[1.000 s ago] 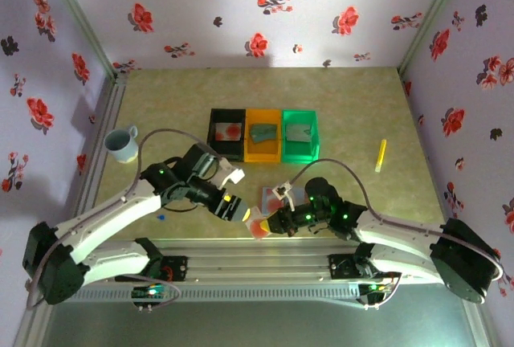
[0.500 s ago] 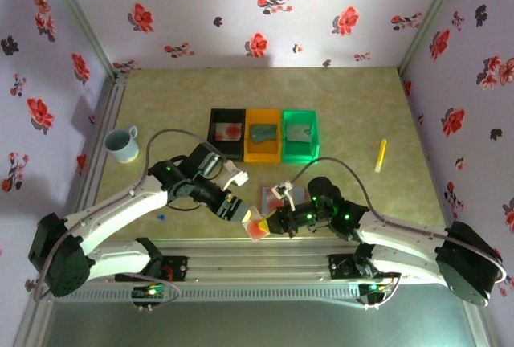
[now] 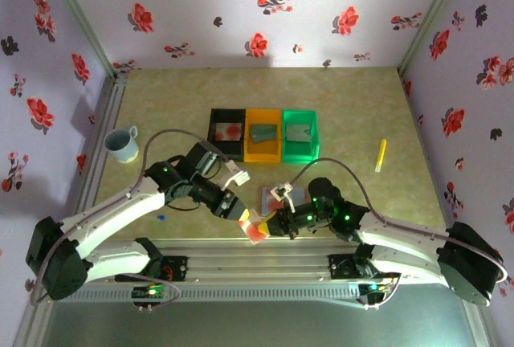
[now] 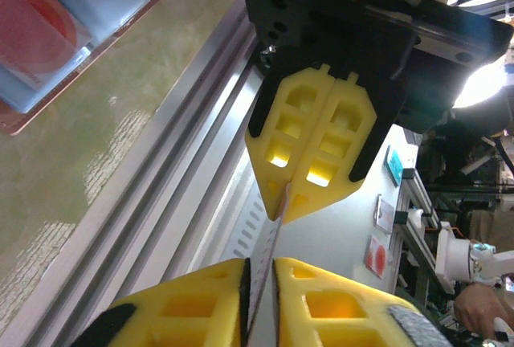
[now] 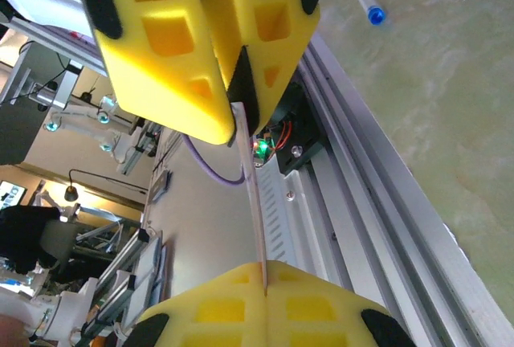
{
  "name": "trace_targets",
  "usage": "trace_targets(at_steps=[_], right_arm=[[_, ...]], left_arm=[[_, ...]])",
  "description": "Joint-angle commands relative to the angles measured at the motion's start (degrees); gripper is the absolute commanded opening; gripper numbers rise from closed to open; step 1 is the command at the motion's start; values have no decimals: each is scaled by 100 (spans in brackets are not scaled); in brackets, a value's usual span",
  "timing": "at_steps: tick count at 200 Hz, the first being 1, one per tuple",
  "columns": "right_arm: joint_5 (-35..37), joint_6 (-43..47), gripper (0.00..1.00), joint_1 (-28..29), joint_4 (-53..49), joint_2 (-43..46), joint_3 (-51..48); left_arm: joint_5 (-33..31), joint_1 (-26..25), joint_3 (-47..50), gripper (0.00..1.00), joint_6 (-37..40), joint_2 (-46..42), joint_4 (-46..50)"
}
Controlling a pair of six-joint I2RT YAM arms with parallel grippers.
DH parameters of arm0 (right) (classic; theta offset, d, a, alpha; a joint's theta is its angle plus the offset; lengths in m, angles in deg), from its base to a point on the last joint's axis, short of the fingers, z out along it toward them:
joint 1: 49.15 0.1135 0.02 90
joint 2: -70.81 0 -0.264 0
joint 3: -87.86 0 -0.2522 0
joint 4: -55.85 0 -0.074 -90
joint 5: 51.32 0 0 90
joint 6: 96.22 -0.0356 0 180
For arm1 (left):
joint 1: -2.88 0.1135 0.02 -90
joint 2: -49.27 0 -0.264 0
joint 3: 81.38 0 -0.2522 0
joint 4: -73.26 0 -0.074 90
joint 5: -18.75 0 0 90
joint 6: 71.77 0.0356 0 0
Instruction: Take the credit cards out of the card holder
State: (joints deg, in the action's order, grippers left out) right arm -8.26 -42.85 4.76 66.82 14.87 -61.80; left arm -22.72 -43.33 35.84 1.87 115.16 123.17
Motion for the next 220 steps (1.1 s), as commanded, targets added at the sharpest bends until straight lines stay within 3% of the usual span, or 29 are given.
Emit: trace_targets(at_steps=[1, 40, 59, 82, 115, 160, 174, 194, 209, 220], right_arm=[[-31, -60, 0, 26, 98, 81, 169], [-22, -39, 0, 26, 76, 113, 179], [9, -6, 0, 25, 18, 120, 188], [63, 45, 0, 24, -62, 171, 196], [154, 107, 0, 25, -158, 274, 204], [528, 321, 0, 17, -656, 394, 290], [788, 431, 9, -14, -906, 543, 308], [1283, 477, 37, -113, -1111, 904, 217], [1685, 489, 53, -234, -1315, 1274, 117], [1924, 465, 59, -299, -1413, 1581, 6]], left_arm=[[495, 15, 41, 10, -29, -116, -166], [627, -66, 67, 6, -69, -88, -213], [661, -137, 67, 12, -69, -42, -203], [707, -208, 59, 13, -60, -1, -191], [792, -294, 50, 0, -36, 22, -179], [690, -294, 9, 0, 33, -44, -107], [373, -241, -29, 0, 63, -97, -20], [-51, -21, -47, 0, -55, -189, -28], [-430, 193, -49, 0, -271, -281, -122], [-548, 352, -18, 0, -464, -349, -267]])
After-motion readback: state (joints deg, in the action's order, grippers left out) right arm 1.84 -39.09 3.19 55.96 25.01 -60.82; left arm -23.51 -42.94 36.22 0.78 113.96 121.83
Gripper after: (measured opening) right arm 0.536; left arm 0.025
